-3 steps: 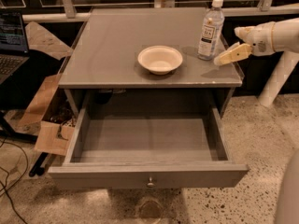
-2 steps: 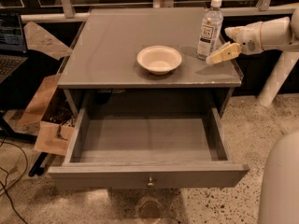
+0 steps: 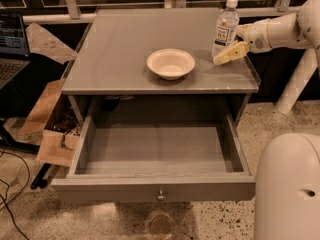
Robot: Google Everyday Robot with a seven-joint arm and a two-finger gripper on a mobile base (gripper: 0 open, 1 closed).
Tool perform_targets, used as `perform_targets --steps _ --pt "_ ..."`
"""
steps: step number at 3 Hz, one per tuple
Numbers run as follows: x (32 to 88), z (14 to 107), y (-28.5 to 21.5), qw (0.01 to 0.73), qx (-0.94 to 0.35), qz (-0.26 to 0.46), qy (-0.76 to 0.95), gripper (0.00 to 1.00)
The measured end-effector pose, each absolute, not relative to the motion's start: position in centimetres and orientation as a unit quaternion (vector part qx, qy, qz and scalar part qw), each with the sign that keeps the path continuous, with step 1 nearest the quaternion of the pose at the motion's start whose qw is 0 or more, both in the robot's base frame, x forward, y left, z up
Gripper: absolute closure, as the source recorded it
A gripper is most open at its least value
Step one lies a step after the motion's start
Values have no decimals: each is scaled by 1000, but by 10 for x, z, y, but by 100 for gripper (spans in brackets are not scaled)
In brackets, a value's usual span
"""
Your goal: Place blue plastic bottle into top drawer
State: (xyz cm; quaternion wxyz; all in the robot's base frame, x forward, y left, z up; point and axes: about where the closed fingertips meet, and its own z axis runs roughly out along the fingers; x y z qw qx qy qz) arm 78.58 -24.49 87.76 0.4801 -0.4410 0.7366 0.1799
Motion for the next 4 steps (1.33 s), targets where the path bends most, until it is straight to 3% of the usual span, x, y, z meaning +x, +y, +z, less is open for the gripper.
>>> perform_targets --steps 4 --pt "786 878 -245 480 -441 180 737 95"
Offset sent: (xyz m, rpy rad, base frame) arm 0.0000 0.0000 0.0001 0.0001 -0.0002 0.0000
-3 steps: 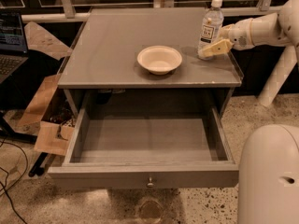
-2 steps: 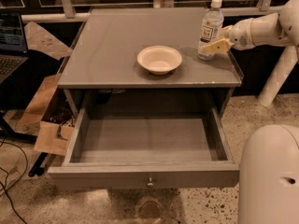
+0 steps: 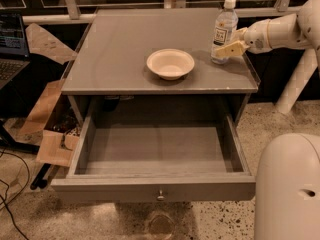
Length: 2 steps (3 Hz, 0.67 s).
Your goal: Place blue plastic bottle into top drawer
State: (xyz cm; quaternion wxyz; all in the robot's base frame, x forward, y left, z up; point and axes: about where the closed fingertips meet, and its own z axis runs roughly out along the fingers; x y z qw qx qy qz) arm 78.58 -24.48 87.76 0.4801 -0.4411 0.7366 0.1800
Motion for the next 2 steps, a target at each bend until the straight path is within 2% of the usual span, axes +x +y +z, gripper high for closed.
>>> perform_targets --steps 1,2 --pt "779 881 -236 469 -461 178 732 100" --pt "763 899 -241 465 -474 163 730 100"
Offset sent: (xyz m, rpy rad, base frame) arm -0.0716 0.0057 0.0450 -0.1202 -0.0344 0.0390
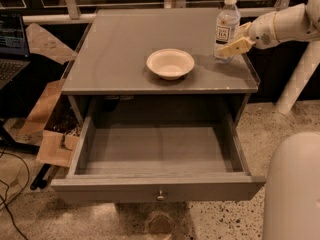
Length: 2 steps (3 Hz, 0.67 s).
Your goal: Place blue plastic bottle into top drawer
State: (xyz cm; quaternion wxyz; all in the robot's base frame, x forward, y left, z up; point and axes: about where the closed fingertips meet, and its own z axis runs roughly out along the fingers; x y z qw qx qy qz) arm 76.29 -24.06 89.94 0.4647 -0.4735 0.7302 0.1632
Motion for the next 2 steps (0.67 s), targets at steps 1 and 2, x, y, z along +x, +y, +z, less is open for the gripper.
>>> perform_targets --steps 1,2 --pt "735 946 -264 493 -474 106 722 100" --pt "664 1046 -306 565 -447 -16 693 100"
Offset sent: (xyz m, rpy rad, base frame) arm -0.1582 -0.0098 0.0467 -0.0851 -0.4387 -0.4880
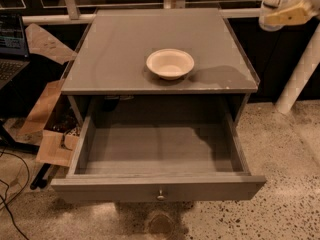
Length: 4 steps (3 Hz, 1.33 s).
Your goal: Place blue plastic bottle into top drawer
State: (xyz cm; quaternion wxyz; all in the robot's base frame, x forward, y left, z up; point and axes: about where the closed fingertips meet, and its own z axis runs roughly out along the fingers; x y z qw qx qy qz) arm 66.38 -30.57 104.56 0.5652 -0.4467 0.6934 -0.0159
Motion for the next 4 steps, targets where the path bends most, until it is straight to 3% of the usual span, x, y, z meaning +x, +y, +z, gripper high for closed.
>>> perform_targets --steps 1,4 --pt "608 1092 -295 621 -406 -41 670 100" --pt "600 1070 -297 628 -373 -35 682 100"
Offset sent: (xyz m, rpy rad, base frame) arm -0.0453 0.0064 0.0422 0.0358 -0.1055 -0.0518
